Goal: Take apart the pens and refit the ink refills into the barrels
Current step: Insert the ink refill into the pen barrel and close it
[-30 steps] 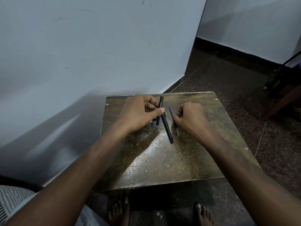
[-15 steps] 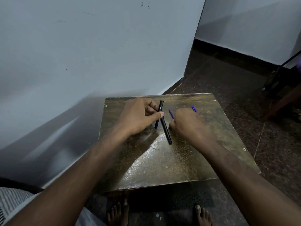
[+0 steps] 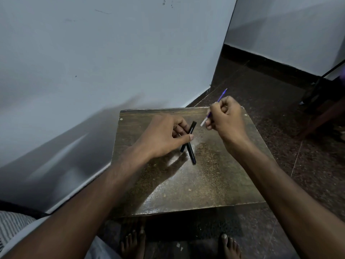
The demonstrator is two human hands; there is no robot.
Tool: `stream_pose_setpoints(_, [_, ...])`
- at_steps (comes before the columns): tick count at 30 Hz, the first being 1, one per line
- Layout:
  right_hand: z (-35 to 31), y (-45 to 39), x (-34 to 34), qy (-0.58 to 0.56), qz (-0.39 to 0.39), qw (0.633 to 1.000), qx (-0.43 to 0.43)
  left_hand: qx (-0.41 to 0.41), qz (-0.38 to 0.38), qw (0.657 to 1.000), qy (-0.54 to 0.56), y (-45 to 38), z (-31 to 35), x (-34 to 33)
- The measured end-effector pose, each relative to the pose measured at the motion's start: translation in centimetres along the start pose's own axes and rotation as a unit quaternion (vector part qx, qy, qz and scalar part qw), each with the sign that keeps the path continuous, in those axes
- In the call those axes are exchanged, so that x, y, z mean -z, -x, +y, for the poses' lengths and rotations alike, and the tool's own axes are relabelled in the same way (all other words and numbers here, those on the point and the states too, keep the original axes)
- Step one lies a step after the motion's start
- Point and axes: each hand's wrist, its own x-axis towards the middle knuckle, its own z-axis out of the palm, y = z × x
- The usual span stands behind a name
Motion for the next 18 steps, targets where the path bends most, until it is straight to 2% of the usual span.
stream_pose_setpoints(3, [-0.2,0.1,-0.1,-0.034,0.019,0.998,0.045,-0.009,-0.014,1.0,-0.016,0.1,0.3,-0.1])
stream_pose_setpoints(7, [0.0,0.3,-0.3,-0.02,0.009,0.997,0.071,-0.014,-0.019,1.0,-0.014,0.3,0.4,-0.2])
stream_pose_setpoints(14, [0.6,0.2,-0.4,0.073,-0.038,0.99,0.113,-0.014,0.0,1.0,-0.024,0.1,0.5,0.0])
stream_pose_setpoints(18, [0.5,0.4,-1.2,0.165,-0.043,0.977,0.128,0.025,0.053,0.998,-0.017,-0.2,-0.2,0.9])
